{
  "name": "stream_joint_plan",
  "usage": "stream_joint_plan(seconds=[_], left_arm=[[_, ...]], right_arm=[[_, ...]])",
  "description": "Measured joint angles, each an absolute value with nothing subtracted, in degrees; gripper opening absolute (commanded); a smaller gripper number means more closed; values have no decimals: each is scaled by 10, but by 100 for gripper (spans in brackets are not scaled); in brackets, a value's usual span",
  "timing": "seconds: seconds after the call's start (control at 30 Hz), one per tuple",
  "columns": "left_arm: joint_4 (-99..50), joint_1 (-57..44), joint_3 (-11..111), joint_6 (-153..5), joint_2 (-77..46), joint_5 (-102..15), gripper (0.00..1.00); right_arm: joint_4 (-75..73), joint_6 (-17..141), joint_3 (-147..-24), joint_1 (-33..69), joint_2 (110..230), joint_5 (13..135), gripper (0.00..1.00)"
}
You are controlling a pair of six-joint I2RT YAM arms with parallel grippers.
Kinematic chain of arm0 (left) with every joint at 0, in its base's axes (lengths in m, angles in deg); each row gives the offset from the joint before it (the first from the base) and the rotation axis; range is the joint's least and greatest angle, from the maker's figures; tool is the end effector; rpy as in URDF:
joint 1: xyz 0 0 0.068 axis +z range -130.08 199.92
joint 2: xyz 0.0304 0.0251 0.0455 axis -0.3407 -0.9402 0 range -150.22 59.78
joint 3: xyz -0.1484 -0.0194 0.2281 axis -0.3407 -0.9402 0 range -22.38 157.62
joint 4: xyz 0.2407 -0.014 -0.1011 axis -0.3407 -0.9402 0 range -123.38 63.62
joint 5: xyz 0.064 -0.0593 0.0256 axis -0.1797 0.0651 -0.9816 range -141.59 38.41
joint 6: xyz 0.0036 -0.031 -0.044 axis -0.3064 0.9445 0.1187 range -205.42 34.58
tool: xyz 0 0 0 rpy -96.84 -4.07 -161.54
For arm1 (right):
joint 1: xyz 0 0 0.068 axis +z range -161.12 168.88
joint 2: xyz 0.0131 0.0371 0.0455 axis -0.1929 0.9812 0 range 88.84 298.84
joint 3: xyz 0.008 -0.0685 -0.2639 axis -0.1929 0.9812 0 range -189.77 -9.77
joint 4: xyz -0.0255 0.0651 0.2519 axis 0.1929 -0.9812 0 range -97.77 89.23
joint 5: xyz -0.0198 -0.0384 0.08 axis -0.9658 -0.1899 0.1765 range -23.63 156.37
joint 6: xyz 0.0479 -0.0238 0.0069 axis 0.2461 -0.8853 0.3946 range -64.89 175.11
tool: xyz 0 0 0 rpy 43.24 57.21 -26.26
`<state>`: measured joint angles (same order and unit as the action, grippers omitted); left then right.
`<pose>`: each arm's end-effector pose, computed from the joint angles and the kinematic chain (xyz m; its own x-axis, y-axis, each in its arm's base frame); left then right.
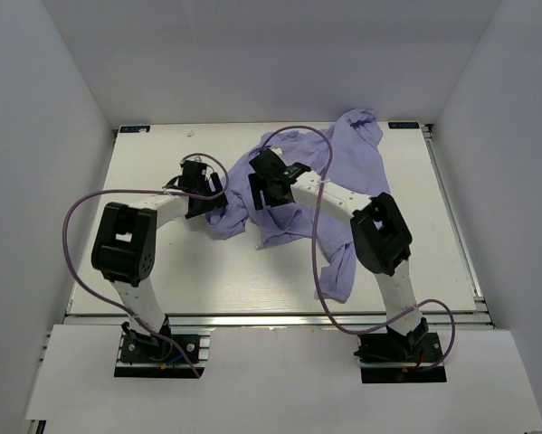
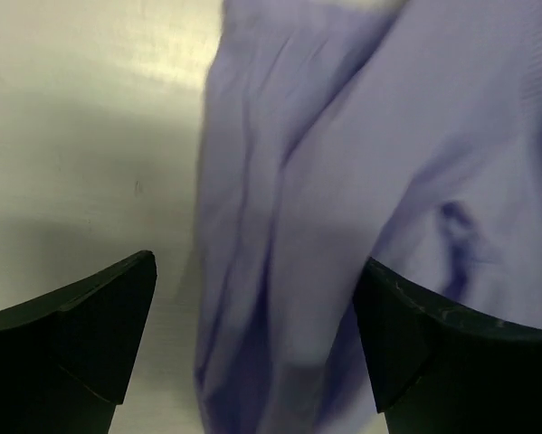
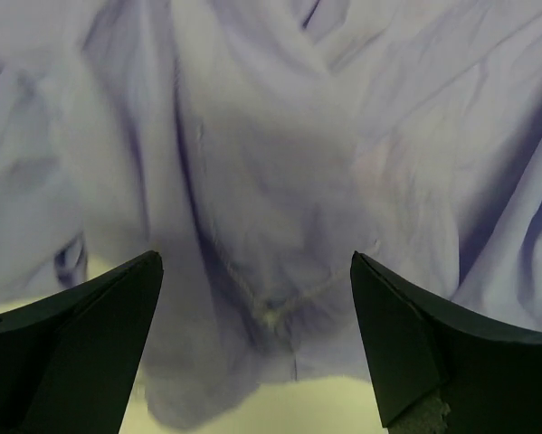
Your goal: Zip up the jacket
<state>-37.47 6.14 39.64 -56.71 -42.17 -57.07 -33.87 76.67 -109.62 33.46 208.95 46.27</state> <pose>0.3600 -0.0848 0.1755 -0.7480 -0.3090 -0.5874 -0.2060 0.9494 -0.2371 0.3413 0.3192 0.2271 -0.7201 -0.2252 -0.6563 -0.2673 0.9629 -0.0372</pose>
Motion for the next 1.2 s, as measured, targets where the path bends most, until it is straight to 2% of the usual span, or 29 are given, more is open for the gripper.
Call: stream_joint_plan(seconds=[0.1, 0.13, 0.17, 0.23, 0.3, 0.33, 0.37, 0.4, 0.43, 0.57, 0.67, 0.77, 0.9, 0.97, 1.0, 1.13, 1.2], left_arm=[[-381, 66, 412, -574, -449, -553, 74], [-380, 67, 418, -574, -449, -548, 69], [-380, 68, 422, -573, -449, -543, 56], [-379, 70, 423, -571, -449, -536, 47], [-382, 74, 423, -573, -451, -529, 35], [-381, 77, 423, -571, -453, -526, 29], [-380, 81, 422, -570, -454, -524, 20], [-379, 84, 422, -571, -456, -521, 7], [-378, 87, 420, -570, -456, -517, 0], [-368, 94, 408, -569, -456, -511, 0], [-366, 94, 398, -568, -455, -515, 0], [-365, 94, 387, -566, -445, -529, 0], [-361, 95, 370, -567, -421, -557, 0], [-358, 96, 368, -567, -415, -563, 0], [-355, 96, 368, -568, -415, -568, 0], [-353, 99, 368, -570, -415, -578, 0], [-353, 100, 368, -571, -415, -579, 0]], right_arm=[[-339, 783, -1134, 332, 2133, 437, 69], [-340, 788, -1146, 332, 2146, 430, 54], [-340, 790, -1156, 331, 2157, 422, 45], [-340, 798, -1165, 330, 2172, 410, 26], [-345, 802, -1165, 329, 2176, 401, 16], [-347, 804, -1165, 329, 2176, 397, 0], [-347, 804, -1164, 328, 2176, 395, 0], [-345, 805, -1163, 328, 2175, 395, 0], [-341, 806, -1158, 328, 2173, 394, 0], [-335, 800, -1111, 325, 2133, 436, 0], [-318, 794, -1039, 318, 2050, 508, 0], [-301, 798, -970, 285, 1944, 633, 0], [-231, 822, -865, 174, 1843, 813, 0], [-197, 838, -805, 115, 1831, 881, 18], [-194, 843, -782, 94, 1839, 903, 40], [-231, 836, -763, 79, 1898, 902, 65], [-243, 823, -763, 90, 1897, 879, 89]])
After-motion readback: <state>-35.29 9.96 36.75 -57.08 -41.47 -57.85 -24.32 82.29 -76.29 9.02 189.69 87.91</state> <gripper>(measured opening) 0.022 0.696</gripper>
